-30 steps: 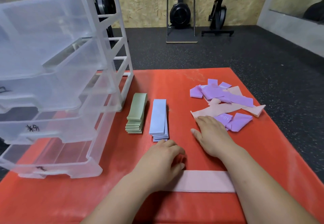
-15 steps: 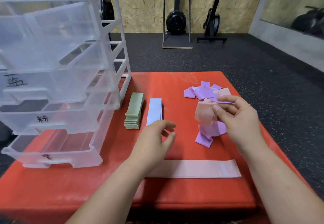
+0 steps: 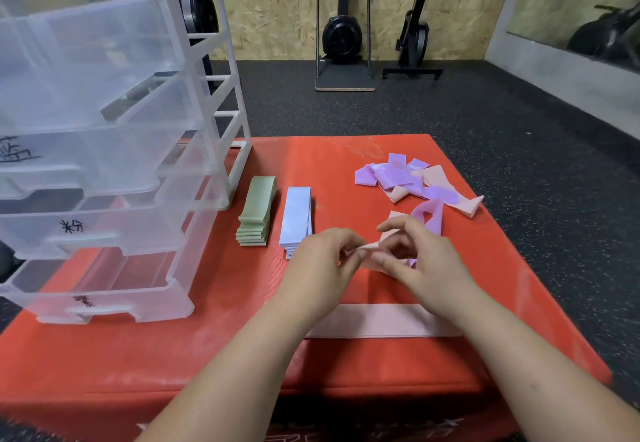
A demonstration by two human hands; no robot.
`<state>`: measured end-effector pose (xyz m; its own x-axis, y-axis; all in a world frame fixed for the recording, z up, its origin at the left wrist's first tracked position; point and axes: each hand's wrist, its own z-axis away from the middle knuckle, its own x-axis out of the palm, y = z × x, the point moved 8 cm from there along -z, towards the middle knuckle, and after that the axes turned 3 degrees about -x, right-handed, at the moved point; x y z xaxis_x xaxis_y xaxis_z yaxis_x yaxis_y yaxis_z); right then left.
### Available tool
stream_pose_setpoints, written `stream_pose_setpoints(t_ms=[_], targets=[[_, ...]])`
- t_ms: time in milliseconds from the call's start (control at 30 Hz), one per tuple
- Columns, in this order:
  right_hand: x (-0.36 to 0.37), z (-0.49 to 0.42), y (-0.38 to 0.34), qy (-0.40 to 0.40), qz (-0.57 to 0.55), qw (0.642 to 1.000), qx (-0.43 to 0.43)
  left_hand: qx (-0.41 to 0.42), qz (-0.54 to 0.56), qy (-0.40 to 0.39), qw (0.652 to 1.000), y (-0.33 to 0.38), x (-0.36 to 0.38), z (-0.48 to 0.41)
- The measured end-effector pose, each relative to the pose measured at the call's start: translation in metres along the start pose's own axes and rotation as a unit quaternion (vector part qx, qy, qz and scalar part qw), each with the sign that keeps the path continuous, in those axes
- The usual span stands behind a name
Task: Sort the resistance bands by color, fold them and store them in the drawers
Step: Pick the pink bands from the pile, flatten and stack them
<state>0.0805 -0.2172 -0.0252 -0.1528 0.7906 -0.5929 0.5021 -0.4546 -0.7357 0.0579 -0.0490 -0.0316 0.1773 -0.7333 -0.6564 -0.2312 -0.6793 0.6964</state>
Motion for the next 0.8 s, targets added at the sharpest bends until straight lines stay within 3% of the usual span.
stream_pose_setpoints(t_ms=[133, 333, 467, 633, 800], targets=[[0.010, 0.003, 0.045, -0.053, 0.138, 0.988, 0.043, -0.008, 0.057, 0.047, 0.997, -0.001, -0.010, -0.002], [-0.042, -0.013, 0.059, 0.104, 0.310, 0.945, 0.023, -0.040, 0.137, 0.167, 0.976, -0.011, -0.040, -0.003], [-0.078, -0.020, 0.038, 0.201, 0.302, 0.932, -0.006, -0.069, 0.180, 0.224, 0.955, -0.018, -0.053, -0.004], [-0.065, -0.023, 0.050, 0.060, 0.200, 0.977, 0.036, -0.093, 0.188, 0.225, 0.952, -0.028, -0.054, -0.004], [-0.089, -0.017, 0.014, 0.150, 0.254, 0.953, -0.065, -0.085, 0.170, 0.249, 0.950, -0.026, -0.064, 0.000]])
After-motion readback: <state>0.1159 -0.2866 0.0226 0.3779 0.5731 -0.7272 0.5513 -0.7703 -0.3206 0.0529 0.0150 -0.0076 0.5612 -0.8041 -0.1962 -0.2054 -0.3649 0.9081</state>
